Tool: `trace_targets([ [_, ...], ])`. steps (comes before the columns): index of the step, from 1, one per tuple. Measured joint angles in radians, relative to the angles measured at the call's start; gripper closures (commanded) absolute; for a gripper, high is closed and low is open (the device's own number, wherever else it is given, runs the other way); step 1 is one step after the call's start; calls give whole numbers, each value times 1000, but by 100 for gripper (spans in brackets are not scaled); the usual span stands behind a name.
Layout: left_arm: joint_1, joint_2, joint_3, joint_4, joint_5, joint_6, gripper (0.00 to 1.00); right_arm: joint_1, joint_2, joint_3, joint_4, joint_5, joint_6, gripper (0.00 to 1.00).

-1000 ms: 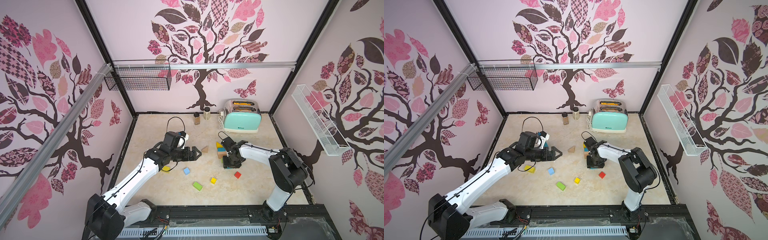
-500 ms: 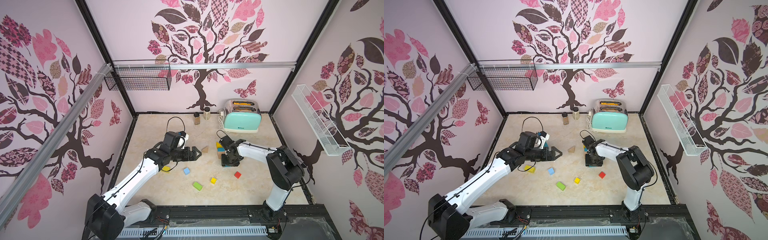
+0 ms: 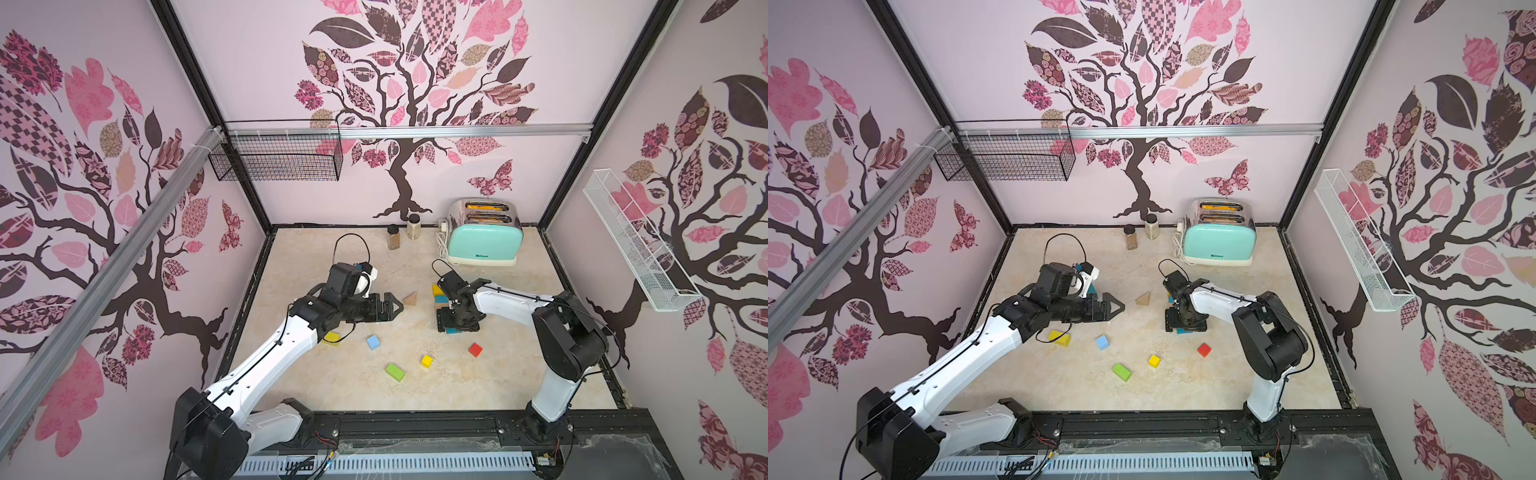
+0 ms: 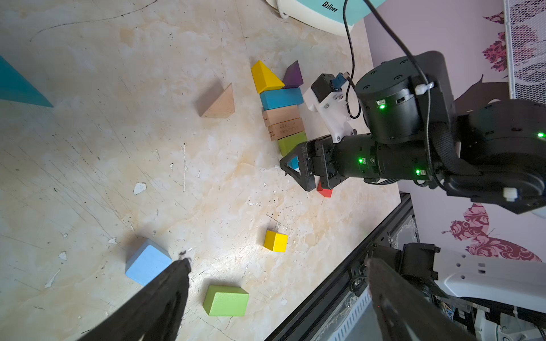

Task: Assemble a carrot with building blocks
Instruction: Assemble the building block at the center of the board.

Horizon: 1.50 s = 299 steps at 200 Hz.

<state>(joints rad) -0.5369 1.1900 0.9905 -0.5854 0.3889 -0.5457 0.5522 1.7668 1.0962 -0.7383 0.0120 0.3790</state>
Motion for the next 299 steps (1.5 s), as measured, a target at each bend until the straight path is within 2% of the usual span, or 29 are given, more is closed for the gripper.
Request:
trace_targets([
  [34, 0, -1, 0, 0, 0, 0, 2, 0, -111, -8, -70, 14, -53, 12],
  [74, 0, -19, -13, 1, 0, -2, 2, 0, -188, -52, -136, 9, -134, 18],
  [125, 0, -33, -19, -4, 6, -3, 2, -6, -169, -98, -197, 16, -152, 17],
  [185, 0, -55, -27, -19, 14, -2, 2, -5, -97, -105, -185, 32, -106, 14],
  [224, 0, -63, -29, -31, 16, -1, 2, 1, -97, -132, -152, 7, -79, 25],
  [299, 0, -75, -34, -33, 16, -1, 2, 36, -142, -182, -131, -9, -12, 35],
])
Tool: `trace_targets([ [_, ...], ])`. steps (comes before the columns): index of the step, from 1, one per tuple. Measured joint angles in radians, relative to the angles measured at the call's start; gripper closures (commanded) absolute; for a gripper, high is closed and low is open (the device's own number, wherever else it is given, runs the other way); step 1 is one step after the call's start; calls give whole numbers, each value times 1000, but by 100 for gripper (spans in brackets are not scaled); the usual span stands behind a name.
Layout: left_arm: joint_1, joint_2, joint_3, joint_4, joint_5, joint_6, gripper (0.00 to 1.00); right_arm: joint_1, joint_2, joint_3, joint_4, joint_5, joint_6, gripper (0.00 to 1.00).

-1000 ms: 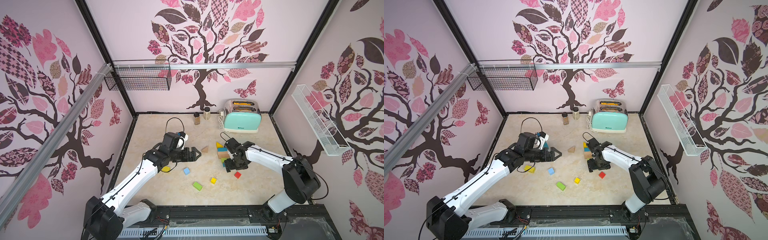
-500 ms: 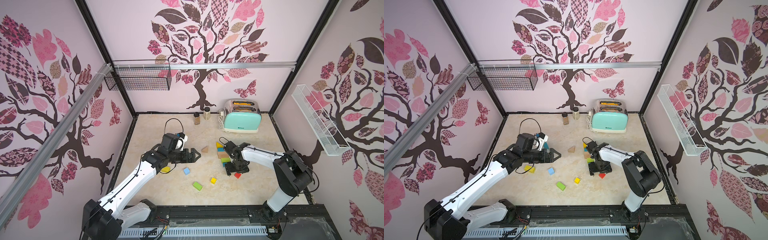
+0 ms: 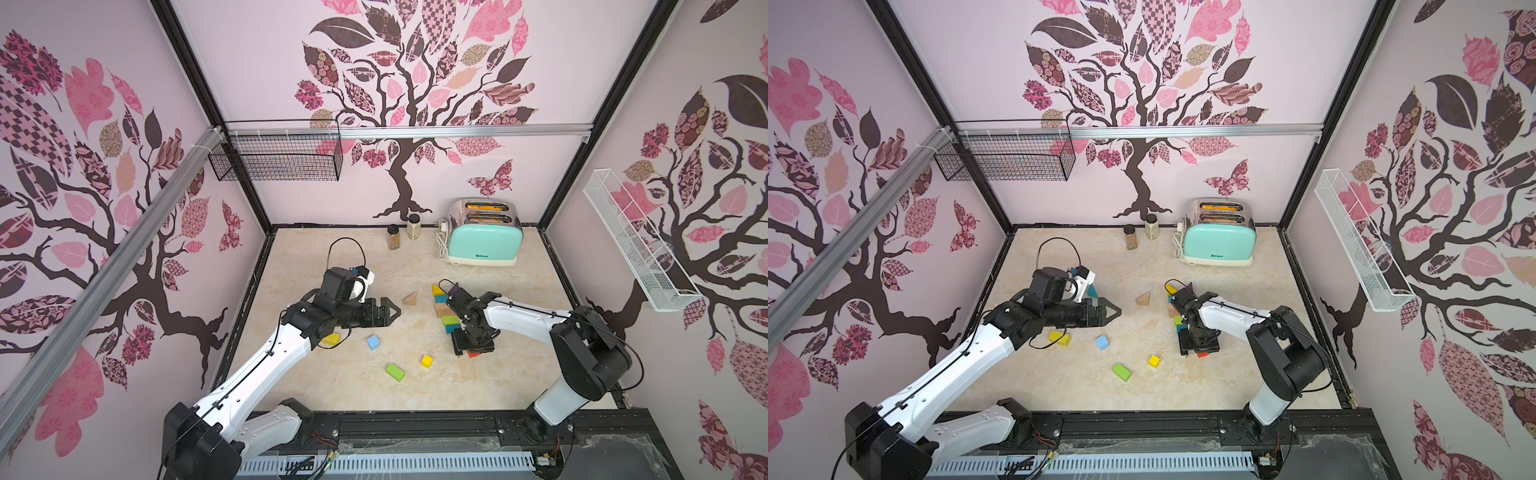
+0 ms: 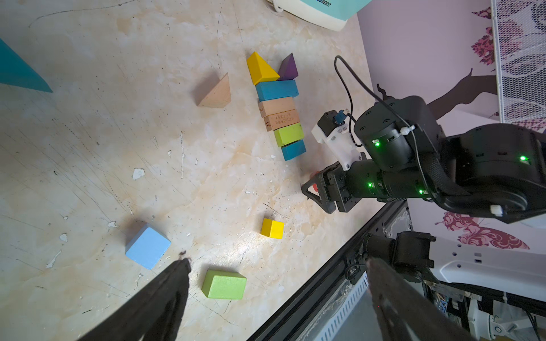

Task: Assemble a carrot with building blocks
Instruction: Assemble the building block at the center of the board.

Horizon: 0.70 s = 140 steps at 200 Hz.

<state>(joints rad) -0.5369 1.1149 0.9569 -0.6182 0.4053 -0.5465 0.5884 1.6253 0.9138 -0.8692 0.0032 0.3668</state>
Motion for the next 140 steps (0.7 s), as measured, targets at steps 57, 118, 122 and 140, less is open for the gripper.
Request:
trace_targets([
  [57, 0, -5, -18, -1, 0, -3, 2, 3, -16, -19, 3, 10, 40, 56],
  [118, 0, -5, -19, -1, 0, -3, 2, 10, -7, -10, 8, 16, 76, 66],
  [122, 0, -5, -19, -1, 0, -3, 2, 11, -3, -5, 8, 16, 76, 65],
  [140, 0, -6, -19, -1, 0, -3, 2, 15, 31, 31, 9, 17, 79, 66],
])
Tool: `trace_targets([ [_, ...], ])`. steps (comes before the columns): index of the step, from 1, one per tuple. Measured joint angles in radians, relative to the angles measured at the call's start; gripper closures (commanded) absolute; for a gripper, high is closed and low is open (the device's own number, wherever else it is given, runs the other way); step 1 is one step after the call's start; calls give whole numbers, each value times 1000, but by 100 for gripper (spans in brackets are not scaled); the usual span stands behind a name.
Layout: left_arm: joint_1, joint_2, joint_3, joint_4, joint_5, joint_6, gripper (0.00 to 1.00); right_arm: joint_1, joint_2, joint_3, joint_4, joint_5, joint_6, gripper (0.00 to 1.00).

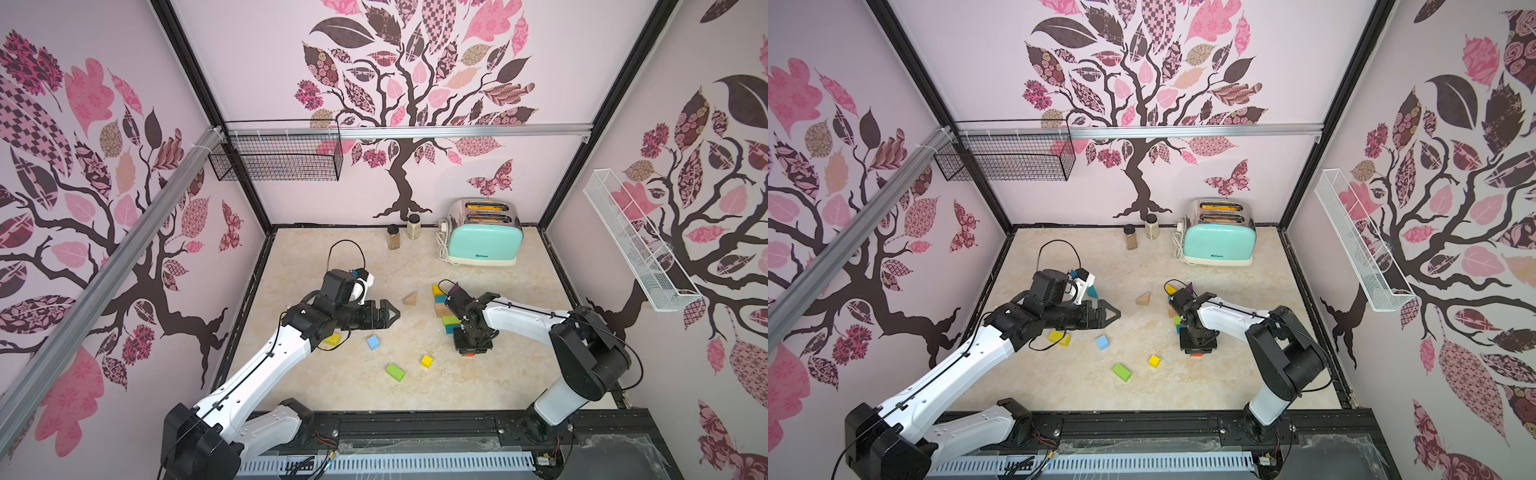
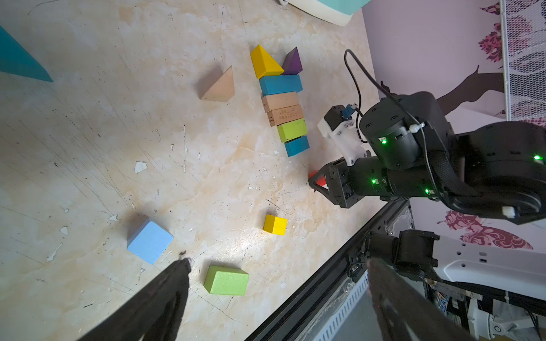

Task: Assemble a carrot with building blocks
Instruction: Assemble the building block at the center of the board.

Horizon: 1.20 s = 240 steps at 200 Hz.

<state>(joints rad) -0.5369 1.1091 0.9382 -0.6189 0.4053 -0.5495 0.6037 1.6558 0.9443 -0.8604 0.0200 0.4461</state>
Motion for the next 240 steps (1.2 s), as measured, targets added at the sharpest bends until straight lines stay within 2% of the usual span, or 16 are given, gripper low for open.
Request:
trace_targets([
  [72, 0, 0, 0, 0, 0, 0, 2, 2, 94, 108, 3, 3, -1, 65],
  [240, 0, 21, 0, 5, 0, 0, 2, 2, 151, 178, 8, 15, -10, 67],
])
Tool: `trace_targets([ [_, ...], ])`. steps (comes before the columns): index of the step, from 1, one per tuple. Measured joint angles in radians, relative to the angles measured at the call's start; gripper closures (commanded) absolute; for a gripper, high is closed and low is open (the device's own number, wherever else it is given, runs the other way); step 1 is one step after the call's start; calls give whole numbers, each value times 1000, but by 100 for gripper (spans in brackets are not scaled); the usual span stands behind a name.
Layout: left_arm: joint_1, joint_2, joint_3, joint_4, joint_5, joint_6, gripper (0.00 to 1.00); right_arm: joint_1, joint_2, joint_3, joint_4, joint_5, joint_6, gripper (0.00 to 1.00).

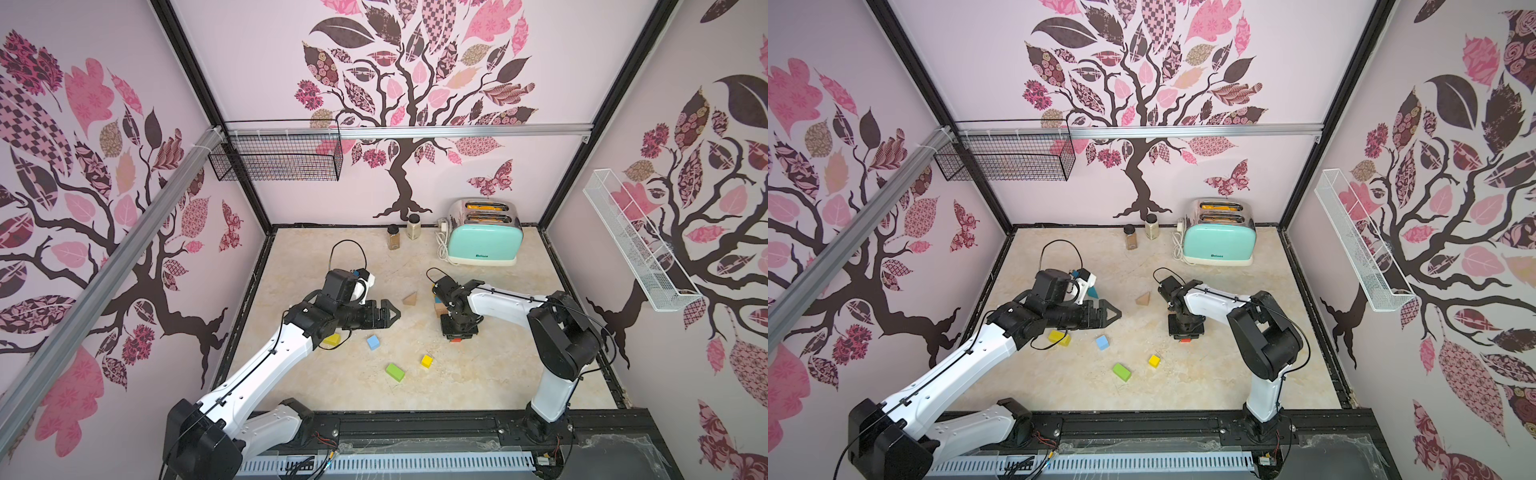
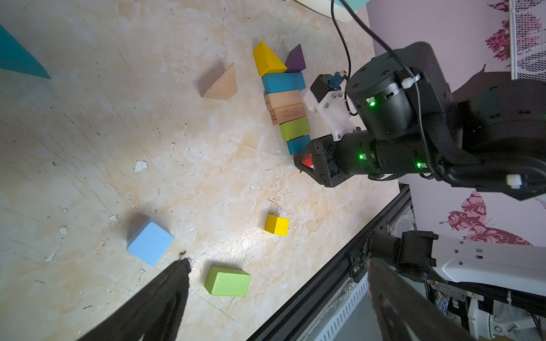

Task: Assemble a carrot with building blocks
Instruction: Assemble the building block at the center of the board.

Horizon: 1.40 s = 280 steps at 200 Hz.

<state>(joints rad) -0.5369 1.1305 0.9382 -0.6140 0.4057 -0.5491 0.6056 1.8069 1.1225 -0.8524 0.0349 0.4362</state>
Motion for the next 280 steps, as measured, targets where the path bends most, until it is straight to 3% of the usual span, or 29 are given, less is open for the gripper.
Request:
trace_targets([
  [68, 0, 13, 0, 1, 4, 2, 2, 1, 21, 27, 0, 16, -3, 65],
  [167, 0, 28, 0, 10, 7, 5, 2, 2, 24, 33, 2, 37, -3, 44],
  [242, 0, 55, 1, 31, 11, 7, 2, 2, 20, 34, 6, 37, -3, 46],
  [280, 0, 59, 3, 37, 14, 7, 2, 2, 15, 24, 20, 23, 3, 55],
])
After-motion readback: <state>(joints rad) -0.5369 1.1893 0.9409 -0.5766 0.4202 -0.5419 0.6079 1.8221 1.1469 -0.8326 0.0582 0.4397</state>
